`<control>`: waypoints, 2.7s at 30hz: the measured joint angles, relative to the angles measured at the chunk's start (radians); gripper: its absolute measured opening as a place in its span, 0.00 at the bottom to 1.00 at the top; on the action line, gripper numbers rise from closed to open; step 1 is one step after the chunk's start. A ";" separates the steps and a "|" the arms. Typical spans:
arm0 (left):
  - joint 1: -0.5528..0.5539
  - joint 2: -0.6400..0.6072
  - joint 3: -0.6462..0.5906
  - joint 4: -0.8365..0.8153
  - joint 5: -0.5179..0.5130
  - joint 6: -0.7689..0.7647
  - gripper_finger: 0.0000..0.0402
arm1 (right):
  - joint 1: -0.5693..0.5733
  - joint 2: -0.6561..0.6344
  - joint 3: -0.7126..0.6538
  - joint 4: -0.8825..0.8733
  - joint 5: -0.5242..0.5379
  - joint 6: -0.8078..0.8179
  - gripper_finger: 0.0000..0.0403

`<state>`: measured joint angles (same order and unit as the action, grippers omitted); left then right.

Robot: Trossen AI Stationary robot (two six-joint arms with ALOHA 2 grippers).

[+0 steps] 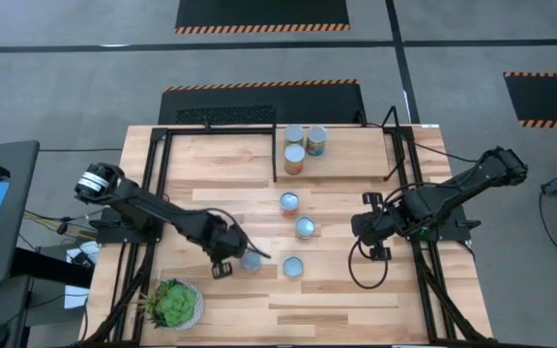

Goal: Pick and place cans onto a shelf
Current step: Move the canned goods

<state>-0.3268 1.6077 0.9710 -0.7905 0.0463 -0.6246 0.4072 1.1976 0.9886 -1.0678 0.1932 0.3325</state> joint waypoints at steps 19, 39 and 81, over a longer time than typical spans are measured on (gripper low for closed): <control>0.040 0.237 0.259 0.139 -0.118 0.308 0.00 | 0.005 0.000 0.001 -0.003 0.022 0.036 0.15; 0.038 0.399 0.380 0.210 -0.057 0.300 0.00 | 0.066 0.000 0.001 -0.046 0.020 0.002 0.15; 0.254 0.506 0.661 0.354 -0.321 0.734 0.00 | 0.090 0.000 0.001 -0.053 0.069 0.028 0.15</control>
<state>-0.0733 2.1136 1.6323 -0.4368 -0.2743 0.1098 0.4973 1.1980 0.9894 -1.1210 0.2626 0.3603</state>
